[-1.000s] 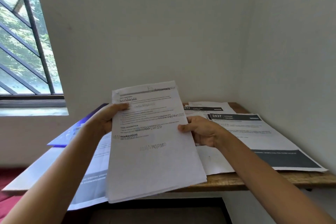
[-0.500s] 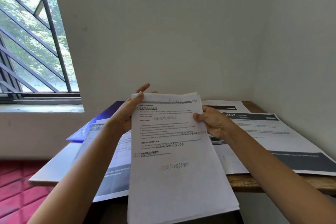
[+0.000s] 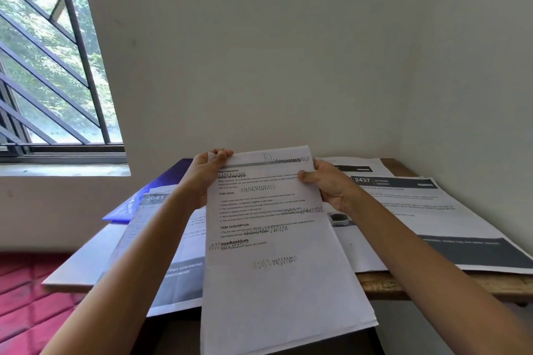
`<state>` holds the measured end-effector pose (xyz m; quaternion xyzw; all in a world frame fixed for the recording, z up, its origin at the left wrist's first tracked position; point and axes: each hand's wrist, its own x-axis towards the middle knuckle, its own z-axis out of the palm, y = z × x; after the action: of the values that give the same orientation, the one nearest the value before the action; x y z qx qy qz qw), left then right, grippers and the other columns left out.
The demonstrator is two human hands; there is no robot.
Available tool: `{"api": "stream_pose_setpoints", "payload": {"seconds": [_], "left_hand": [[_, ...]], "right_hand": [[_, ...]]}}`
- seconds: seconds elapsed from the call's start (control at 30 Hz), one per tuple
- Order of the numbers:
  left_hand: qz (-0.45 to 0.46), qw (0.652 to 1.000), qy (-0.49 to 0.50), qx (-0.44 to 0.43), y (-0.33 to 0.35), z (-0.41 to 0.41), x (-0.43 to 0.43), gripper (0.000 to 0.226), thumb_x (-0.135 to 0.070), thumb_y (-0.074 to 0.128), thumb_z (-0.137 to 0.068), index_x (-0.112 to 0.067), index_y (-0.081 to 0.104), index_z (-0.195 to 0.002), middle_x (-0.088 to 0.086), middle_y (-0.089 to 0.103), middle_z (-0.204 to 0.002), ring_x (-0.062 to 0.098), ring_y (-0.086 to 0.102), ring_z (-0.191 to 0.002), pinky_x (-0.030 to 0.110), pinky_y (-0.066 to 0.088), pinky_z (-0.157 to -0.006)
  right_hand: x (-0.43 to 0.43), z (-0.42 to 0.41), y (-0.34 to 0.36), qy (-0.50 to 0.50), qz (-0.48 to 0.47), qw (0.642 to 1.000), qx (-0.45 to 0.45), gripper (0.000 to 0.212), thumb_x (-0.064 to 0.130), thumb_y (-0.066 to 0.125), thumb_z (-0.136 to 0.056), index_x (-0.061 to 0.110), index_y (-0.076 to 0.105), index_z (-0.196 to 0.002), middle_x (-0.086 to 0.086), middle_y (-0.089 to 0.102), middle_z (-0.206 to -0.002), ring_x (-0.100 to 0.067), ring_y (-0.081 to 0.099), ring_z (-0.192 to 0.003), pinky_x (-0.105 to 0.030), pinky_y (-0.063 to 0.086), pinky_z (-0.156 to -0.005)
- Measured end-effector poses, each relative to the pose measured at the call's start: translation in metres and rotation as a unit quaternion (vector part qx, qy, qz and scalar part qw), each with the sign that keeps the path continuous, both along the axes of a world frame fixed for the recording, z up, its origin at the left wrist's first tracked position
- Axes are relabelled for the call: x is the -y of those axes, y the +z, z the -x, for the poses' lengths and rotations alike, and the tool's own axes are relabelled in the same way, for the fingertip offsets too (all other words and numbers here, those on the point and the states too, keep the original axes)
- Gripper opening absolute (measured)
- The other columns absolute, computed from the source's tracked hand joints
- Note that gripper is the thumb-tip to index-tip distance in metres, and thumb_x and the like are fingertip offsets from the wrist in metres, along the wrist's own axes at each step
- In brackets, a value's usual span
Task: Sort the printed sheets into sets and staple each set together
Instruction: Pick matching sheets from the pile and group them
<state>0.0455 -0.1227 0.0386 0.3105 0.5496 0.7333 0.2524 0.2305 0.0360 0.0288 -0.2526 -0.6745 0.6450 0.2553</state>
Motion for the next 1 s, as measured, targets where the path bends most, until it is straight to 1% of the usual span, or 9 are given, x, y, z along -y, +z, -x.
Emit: {"api": "stream_pose_setpoints", "payload": {"seconds": [0.17, 0.3, 0.47, 0.53, 0.67, 0.77, 0.83, 0.9, 1.0], "left_hand": [[0.03, 0.999, 0.0, -0.013, -0.002, 0.0, -0.002, 0.019, -0.019, 0.048, -0.101, -0.012, 0.061, -0.089, 0.003, 0.061, -0.077, 0.012, 0.063, -0.056, 0.028, 0.057, -0.051], [0.042, 0.999, 0.008, 0.001, -0.001, 0.001, 0.0, 0.017, -0.021, 0.051, -0.1, -0.012, 0.062, -0.091, 0.004, 0.064, -0.08, 0.016, 0.063, -0.062, 0.029, 0.057, -0.052], [0.052, 0.997, 0.018, 0.046, 0.0, 0.004, 0.001, 0.013, -0.019, 0.057, -0.097, -0.011, 0.065, -0.092, 0.005, 0.065, -0.076, 0.015, 0.064, -0.056, 0.03, 0.056, -0.051], [0.048, 0.996, 0.02, 0.068, 0.003, 0.006, 0.003, 0.011, -0.017, 0.058, -0.095, -0.008, 0.063, -0.089, 0.005, 0.064, -0.07, 0.014, 0.064, -0.051, 0.029, 0.056, -0.048], [0.016, 0.995, 0.053, 0.081, 0.021, 0.022, 0.011, 0.011, -0.011, 0.056, -0.096, -0.006, 0.061, -0.088, 0.001, 0.065, -0.059, 0.011, 0.062, -0.045, 0.028, 0.054, -0.043], [0.01, 0.993, 0.093, 0.076, 0.035, 0.045, 0.021, 0.012, -0.011, 0.054, -0.098, -0.008, 0.061, -0.089, 0.003, 0.065, -0.065, 0.01, 0.061, -0.043, 0.03, 0.054, -0.041], [0.007, 0.99, 0.121, 0.076, 0.04, 0.063, 0.028, 0.012, -0.013, 0.051, -0.099, -0.009, 0.062, -0.101, 0.002, 0.067, -0.067, 0.011, 0.062, -0.048, 0.027, 0.053, -0.04], [0.005, 0.986, 0.143, 0.081, 0.04, 0.078, 0.034, 0.018, -0.015, 0.048, -0.101, -0.012, 0.064, -0.109, 0.004, 0.063, -0.078, 0.01, 0.062, -0.05, 0.027, 0.054, -0.043], [0.002, 0.986, 0.138, 0.094, 0.031, 0.095, 0.042, 0.021, -0.019, 0.044, -0.103, -0.014, 0.06, -0.091, 0.005, 0.067, -0.067, 0.011, 0.064, -0.047, 0.027, 0.055, -0.043]], "right_hand": [[-0.006, 0.009, 0.006, -0.005, -0.17, 0.985, -0.007, 0.047, 0.018, 0.057, -0.095, 0.046, 0.04, -0.128, -0.005, 0.053, -0.127, -0.024, 0.061, -0.107, -0.044, 0.054, -0.09], [-0.009, 0.013, 0.007, -0.029, -0.284, 0.957, 0.046, 0.018, 0.021, 0.057, -0.094, 0.029, 0.058, -0.11, -0.002, 0.062, -0.117, -0.023, 0.061, -0.106, -0.039, 0.053, -0.091], [-0.014, 0.015, 0.006, -0.026, -0.293, 0.954, 0.057, 0.015, 0.019, 0.058, -0.094, 0.027, 0.061, -0.106, -0.003, 0.063, -0.115, -0.023, 0.06, -0.108, -0.039, 0.052, -0.091], [-0.014, 0.015, 0.009, 0.004, -0.257, 0.965, 0.045, 0.021, 0.019, 0.058, -0.095, 0.028, 0.059, -0.114, -0.005, 0.063, -0.117, -0.023, 0.062, -0.106, -0.037, 0.055, -0.085], [-0.015, 0.016, 0.016, 0.084, -0.072, 0.993, 0.041, 0.039, 0.024, 0.059, -0.093, 0.012, 0.052, -0.129, -0.008, 0.067, -0.113, -0.021, 0.067, -0.093, -0.038, 0.059, -0.076], [-0.014, 0.015, 0.019, 0.206, -0.022, 0.974, 0.096, 0.035, 0.022, 0.06, -0.087, 0.01, 0.06, -0.12, -0.006, 0.07, -0.11, -0.02, 0.069, -0.093, -0.038, 0.058, -0.08], [-0.01, 0.017, 0.017, 0.268, -0.016, 0.956, 0.116, 0.032, 0.015, 0.06, -0.083, 0.013, 0.063, -0.115, -0.005, 0.071, -0.109, -0.02, 0.07, -0.094, -0.038, 0.058, -0.08], [-0.005, 0.027, 0.014, 0.27, 0.002, 0.956, 0.115, 0.025, 0.003, 0.054, -0.089, 0.009, 0.062, -0.112, -0.005, 0.073, -0.1, -0.02, 0.071, -0.087, -0.036, 0.06, -0.075], [0.002, 0.049, 0.011, 0.22, 0.048, 0.972, 0.068, 0.027, -0.011, 0.045, -0.092, 0.002, 0.06, -0.11, -0.004, 0.074, -0.085, -0.017, 0.071, -0.075, -0.031, 0.06, -0.071]]}}
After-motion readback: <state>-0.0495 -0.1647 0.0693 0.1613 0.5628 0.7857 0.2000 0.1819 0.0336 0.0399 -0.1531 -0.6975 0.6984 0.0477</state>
